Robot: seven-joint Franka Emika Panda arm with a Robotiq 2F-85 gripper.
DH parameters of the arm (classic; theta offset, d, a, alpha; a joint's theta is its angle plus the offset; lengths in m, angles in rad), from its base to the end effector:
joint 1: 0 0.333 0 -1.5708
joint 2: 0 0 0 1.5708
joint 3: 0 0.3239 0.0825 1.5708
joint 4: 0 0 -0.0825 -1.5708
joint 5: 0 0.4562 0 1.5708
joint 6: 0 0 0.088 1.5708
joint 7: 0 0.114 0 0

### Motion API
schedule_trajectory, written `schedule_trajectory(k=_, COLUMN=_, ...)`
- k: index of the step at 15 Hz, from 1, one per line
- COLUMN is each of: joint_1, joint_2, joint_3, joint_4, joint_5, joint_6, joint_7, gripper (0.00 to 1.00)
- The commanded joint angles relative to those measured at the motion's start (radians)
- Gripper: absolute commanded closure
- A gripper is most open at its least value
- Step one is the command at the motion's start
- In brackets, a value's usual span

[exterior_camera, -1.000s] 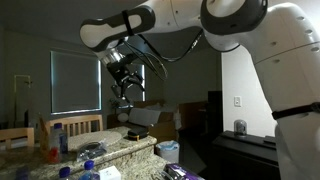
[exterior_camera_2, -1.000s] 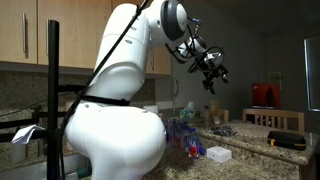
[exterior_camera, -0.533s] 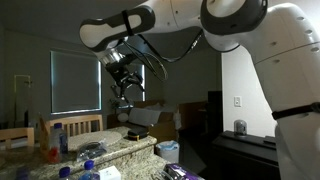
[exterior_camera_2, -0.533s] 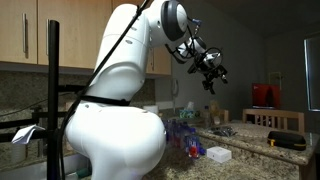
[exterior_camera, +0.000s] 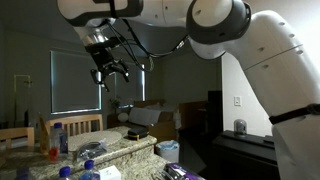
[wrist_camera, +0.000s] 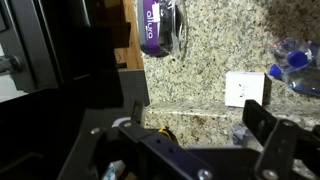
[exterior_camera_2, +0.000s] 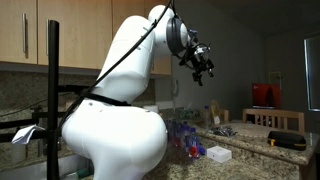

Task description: Put the cable on the lower counter on the upper counter and then put the case on the upper counter on the lower counter

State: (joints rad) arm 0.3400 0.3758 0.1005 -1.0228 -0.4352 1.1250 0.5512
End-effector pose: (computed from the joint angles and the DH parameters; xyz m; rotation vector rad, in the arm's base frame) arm 0.6487 0.2223 0.6416 2.6586 -0.3314 -0.0796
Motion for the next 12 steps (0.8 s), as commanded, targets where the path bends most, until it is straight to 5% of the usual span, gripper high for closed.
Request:
schedule_trajectory(k=1, joint_1=-0.035, joint_2=0.106, joint_3=-0.068, joint_4=0.153, joint_5=0.003, joint_6=-0.126, joint_7=-0.027, gripper=0.00)
schedule_trajectory(k=8, joint_1=-0.154, joint_2=0.192, joint_3=-0.165, joint_4=0.207, joint_5=-0.017, joint_6=-0.254, joint_7=-0.112, gripper=0.00)
schedule_trajectory(k=12, joint_1=-0.152, joint_2=0.165, joint_3=-0.170, joint_4=0.126, joint_5=-0.053, joint_6=-0.171, joint_7=-0.116, gripper=0.00)
